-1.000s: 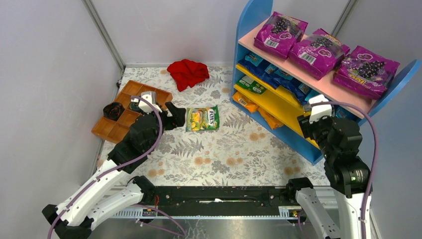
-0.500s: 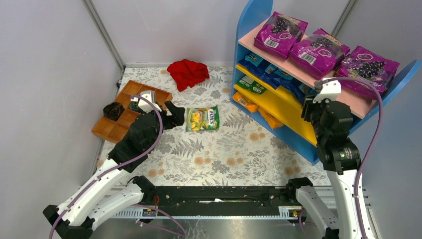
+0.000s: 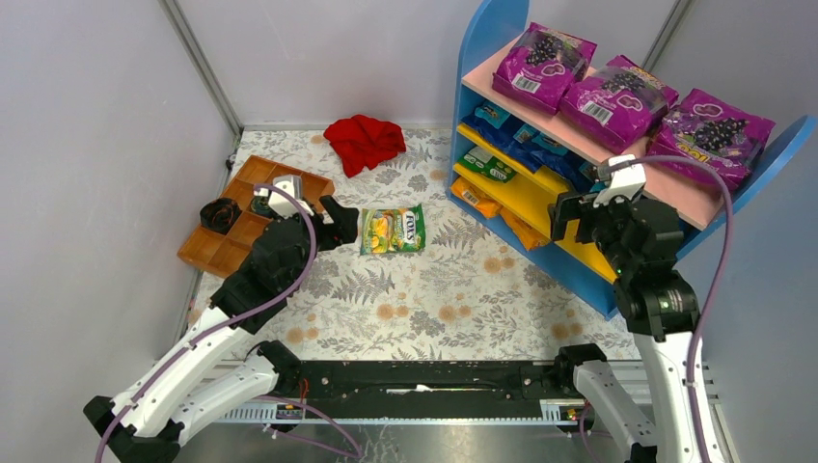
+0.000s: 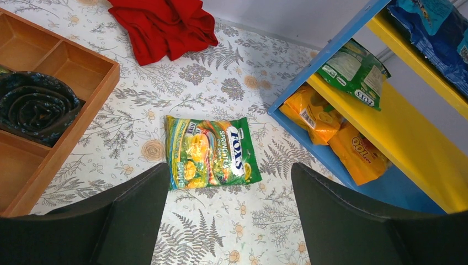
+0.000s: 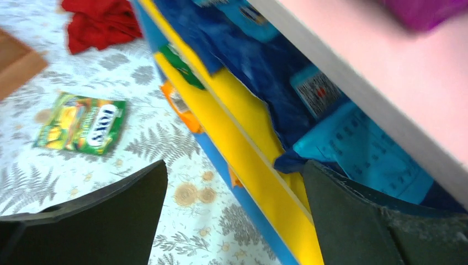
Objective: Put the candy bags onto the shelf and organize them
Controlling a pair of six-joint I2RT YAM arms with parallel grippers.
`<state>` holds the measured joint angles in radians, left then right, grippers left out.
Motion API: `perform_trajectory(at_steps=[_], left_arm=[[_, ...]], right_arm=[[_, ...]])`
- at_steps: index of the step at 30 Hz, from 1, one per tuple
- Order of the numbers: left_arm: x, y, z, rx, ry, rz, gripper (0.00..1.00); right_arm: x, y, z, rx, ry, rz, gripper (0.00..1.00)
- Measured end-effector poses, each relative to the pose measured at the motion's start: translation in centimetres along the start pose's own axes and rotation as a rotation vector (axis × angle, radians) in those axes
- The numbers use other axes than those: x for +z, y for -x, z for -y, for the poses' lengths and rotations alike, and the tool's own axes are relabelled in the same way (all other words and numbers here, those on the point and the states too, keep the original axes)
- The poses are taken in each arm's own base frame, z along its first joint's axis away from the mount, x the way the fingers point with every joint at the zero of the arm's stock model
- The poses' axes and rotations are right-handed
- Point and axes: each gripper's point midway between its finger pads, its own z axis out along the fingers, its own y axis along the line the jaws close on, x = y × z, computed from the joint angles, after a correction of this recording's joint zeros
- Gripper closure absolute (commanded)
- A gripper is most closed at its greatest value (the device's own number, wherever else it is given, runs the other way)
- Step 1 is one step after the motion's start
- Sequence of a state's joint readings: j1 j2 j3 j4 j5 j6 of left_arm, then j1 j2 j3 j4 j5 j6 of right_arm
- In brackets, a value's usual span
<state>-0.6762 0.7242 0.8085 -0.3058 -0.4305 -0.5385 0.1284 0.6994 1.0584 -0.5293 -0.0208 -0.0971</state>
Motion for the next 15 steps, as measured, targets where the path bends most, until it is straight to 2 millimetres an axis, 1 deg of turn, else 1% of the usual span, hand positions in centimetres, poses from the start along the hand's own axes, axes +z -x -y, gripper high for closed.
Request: perform_trajectory(at_steps=[2,3,6,8,11,12,13,14,15], left_arm=[[0.2,-0.1,-0.1,0.002,0.004,-0.004,0.15],[0.3,-0.2,-0.1,0.004,0.008,-0.008,0.15],[0.6,-0.6,-0.2,0.010,0.015,-0.022,0.14],[0.8,-0.8,-0.3,0.013,0.021,-0.029,0.13],[1.1,-1.1,-0.5,0.016,0.030,-0.039,0.07],[1.3,-1.2,-0.6,0.017,0.035,-0.044,0.05],[1.4,-1.4,-0.7,0.018,0.041,-0.049,0.03],[1.6,-1.5,-0.8,0.019,0.046,-0.053,0.02],[1.7,-1.7,-0.9,0.020,0.049,-0.058,0.01]], right_arm=[[-1.0,1.7,-1.3,-0.022,0.080,0.055,0.00],[-1.4,2.2,-2.0,-0.023,0.121,0.078,0.00],[-2.3,3.0,-4.3,0.043,0.235,0.124,0.00],[-1.9,2.7,-5.9,0.128,0.314,0.116,0.00],[0.3,0.9,-8.5,0.275,0.425,0.042,0.00],[1.1,-0.1,-9.7,0.312,0.459,0.009,0.00],[1.6,-1.1,-11.2,0.334,0.495,-0.029,0.00],[1.9,-2.4,-13.2,0.341,0.540,-0.084,0.00],[1.9,-3.4,-15.0,0.332,0.582,-0.128,0.00]])
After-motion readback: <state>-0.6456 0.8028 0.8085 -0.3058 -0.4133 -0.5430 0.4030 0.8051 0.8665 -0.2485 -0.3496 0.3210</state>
